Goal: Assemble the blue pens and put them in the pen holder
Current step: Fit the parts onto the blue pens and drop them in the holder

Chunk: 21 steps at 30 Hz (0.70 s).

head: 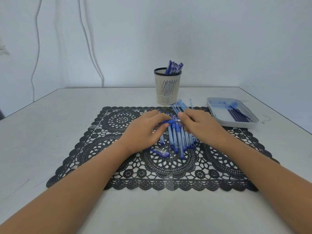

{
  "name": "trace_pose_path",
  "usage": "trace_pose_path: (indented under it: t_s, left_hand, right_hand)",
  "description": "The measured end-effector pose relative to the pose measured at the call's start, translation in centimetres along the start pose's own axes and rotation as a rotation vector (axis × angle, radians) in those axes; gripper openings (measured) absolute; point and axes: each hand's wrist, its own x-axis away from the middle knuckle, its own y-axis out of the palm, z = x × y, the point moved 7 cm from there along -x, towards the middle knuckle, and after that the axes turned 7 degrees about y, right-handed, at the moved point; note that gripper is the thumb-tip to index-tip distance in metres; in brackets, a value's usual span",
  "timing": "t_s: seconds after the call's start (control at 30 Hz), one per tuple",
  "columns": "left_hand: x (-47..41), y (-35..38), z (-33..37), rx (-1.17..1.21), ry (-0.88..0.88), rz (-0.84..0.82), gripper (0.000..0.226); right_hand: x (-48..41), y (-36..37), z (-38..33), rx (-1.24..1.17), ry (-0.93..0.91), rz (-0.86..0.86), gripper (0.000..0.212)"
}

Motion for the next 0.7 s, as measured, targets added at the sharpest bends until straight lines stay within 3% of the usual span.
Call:
trace_pose_path:
  t_s: [0.23, 0.6, 0.7]
  left_hand:
    - [0.1, -0.1, -0.1, -0.016, 0.003, 0.003, 0.035]
    - [-0.1, -0.5, -0.5, -0.115, 0.012, 0.045, 0.032]
    - [0.3, -0.6, -1.7, -0.072, -0.083, 0.036, 0.030]
  right_hand:
    - [-0.1, 0.5, 0.4, -0.069, -0.017, -0.093, 0.004]
    - [-0.1, 0.3, -0.1, 0.060, -0.022, 0.004, 0.009]
    - [0.5, 0.1, -1.1, 0.256, -0.095, 0.091, 0.033]
